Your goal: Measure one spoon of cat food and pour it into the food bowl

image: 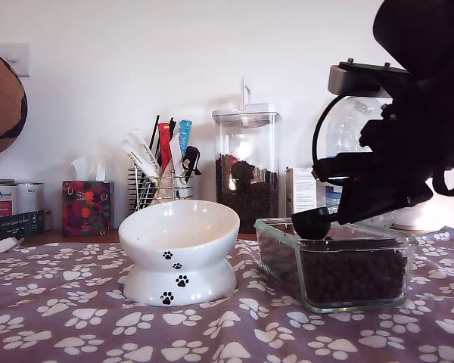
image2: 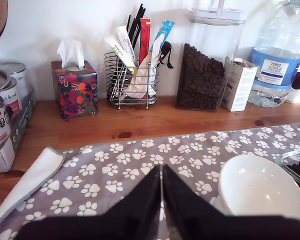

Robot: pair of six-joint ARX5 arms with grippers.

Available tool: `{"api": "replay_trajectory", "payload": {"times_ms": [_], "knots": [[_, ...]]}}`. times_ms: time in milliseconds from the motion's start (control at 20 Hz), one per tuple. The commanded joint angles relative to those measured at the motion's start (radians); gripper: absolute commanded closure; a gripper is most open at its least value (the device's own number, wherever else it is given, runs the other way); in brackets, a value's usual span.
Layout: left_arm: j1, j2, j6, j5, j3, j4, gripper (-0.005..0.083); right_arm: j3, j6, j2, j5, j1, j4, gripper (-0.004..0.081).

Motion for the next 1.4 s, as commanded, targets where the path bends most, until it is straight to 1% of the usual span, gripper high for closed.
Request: {"api": "replay_trajectory", "payload": {"times_ms": [0,150,200,450,550,700,800,850,1000,1050,1150,1200,1350], "knots": [[-0.005,0.004,0.002,-0.002,-0.003,-0.003,0.0793,0.052,-0.024,0.008,0.002,0.004,-0.052,0.0781],[-0.005,0.004,0.002,-0.002,-0.003,-0.034,0.0793,0.118,-0.039,0.008,0.001,0.004,-0.140,0.0781],[-0.005,0.004,0.002,-0.002,-0.003,-0.037,0.0793,0.139,-0.063,0.008,0.001,0.005,-0.176,0.0781],[-0.005,0.004,0.002,-0.002,-0.003,-0.035,0.0793,0.274,-0.131,0.008,-0.003,0.005,-0.431,0.0781],[-0.005,0.004,0.002,-0.002,-0.003,-0.035,0.0793,0.323,-0.164,0.008,-0.008,0.005,-0.497,0.0781],[-0.005,0.004,0.002,-0.002,-0.003,-0.035,0.0793,0.360,-0.227,0.008,-0.014,0.005,-0.570,0.0781],[-0.005,0.004,0.002,-0.002,-0.003,-0.035,0.0793,0.361,-0.291,0.008,-0.058,0.005,-0.640,0.0781],[-0.005,0.004,0.002,-0.002,-0.003,-0.035,0.0793,0.362,-0.316,0.008,-0.062,0.005,-0.676,0.0781],[-0.005,0.004,0.002,-0.002,-0.003,-0.035,0.0793,0.405,-0.393,0.008,-0.020,0.021,-0.808,0.0781],[-0.005,0.004,0.002,-0.002,-0.003,-0.034,0.0793,0.434,-0.399,0.008,0.002,0.026,-0.857,0.0781],[-0.005,0.004,0.001,-0.002,-0.003,-0.034,0.0793,0.491,-0.401,0.008,0.009,0.035,-0.933,0.0781],[-0.005,0.004,0.001,-0.002,-0.003,-0.035,0.0793,0.515,-0.418,0.009,0.012,0.038,-0.974,0.0781],[-0.005,0.004,0.001,-0.002,-0.003,-0.034,0.0793,0.544,-0.453,0.013,0.035,0.045,-1.039,0.0781]]}}
